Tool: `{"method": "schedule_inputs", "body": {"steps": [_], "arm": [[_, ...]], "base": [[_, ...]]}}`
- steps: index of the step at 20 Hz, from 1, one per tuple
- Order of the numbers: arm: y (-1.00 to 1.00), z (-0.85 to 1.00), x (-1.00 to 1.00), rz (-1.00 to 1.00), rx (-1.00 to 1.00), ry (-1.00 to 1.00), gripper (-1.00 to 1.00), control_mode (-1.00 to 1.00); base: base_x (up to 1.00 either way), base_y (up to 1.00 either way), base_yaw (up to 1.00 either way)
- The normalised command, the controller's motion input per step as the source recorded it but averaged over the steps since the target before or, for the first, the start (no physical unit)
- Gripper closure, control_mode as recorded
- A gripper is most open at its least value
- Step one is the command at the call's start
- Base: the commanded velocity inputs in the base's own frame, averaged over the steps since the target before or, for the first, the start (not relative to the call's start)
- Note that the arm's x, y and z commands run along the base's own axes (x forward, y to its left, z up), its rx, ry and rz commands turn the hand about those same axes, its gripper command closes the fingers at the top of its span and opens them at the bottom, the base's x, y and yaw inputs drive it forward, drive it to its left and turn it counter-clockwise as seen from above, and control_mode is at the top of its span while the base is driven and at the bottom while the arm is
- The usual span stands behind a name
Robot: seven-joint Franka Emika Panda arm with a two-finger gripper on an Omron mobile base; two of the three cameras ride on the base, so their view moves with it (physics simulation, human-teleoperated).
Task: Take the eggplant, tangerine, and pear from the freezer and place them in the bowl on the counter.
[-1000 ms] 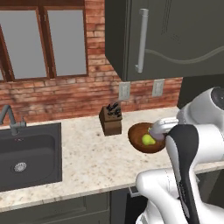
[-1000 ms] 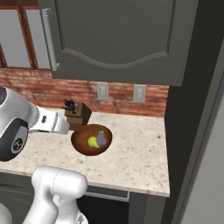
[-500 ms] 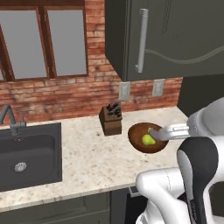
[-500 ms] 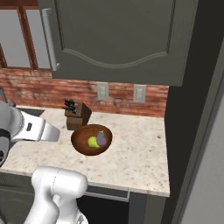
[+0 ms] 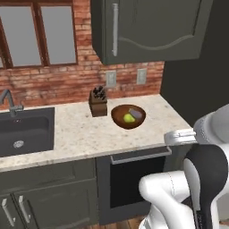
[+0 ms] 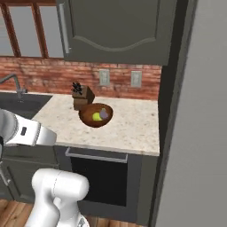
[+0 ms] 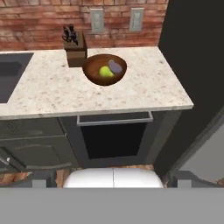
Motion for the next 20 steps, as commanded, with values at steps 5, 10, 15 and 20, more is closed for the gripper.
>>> {"method": "schedule_inputs", "body": {"steps": [5, 10, 15, 20], "arm": [[0.0, 0.0, 0.0, 0.0, 0.0, 0.0, -1.0, 1.0], [0.0, 0.0, 0.0, 0.0, 0.0, 0.0, -1.0, 1.0], [0.0, 0.0, 0.0, 0.0, 0.0, 0.0, -1.0, 1.0], [0.0, 0.0, 0.0, 0.0, 0.0, 0.0, -1.0, 1.0]], "base": [[-0.54, -1.0, -0.01], [-0.21, -1.0, 0.0], [-0.02, -1.0, 0.0], [0.01, -0.99, 0.0]]}}
